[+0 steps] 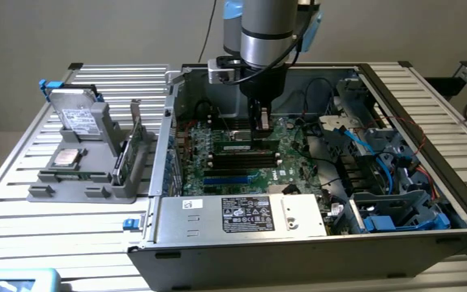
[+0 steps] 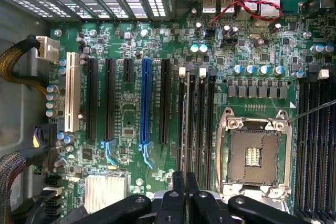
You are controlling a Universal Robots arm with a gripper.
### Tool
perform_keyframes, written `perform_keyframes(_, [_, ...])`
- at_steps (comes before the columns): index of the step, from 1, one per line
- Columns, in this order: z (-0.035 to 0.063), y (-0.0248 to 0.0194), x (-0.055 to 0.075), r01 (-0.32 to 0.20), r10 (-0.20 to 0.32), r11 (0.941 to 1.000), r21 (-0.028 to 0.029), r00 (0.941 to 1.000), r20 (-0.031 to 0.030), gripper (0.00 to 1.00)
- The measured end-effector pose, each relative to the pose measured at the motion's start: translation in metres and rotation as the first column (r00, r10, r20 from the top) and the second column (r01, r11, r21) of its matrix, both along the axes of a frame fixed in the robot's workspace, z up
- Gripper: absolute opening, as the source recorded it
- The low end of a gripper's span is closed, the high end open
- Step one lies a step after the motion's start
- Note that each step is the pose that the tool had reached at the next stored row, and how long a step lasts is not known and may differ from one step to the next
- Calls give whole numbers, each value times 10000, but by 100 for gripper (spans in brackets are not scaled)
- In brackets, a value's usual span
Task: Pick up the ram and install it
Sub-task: 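Insert the ram into the slot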
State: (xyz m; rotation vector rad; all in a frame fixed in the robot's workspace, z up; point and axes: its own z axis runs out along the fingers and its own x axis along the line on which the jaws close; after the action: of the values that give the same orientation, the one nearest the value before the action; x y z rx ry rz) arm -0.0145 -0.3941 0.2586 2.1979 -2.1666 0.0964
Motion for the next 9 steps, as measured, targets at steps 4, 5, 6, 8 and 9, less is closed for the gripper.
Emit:
perform_keyframes(4, [-19,0,-1,1,-1,10000,0,10000,-1,13])
perform_keyframes(5, [-24,0,-1,0,0,10000,1,10000,-1,13])
perform_keyframes(6, [-30,0,-1,0,0,10000,-1,10000,-2,13])
perform_keyframes(8, [-46,-2,-1,2,-2,10000,1,10000,-1,13])
perform_keyframes(9, [-53,-2,-2,2,-2,10000,0,10000,-1,13])
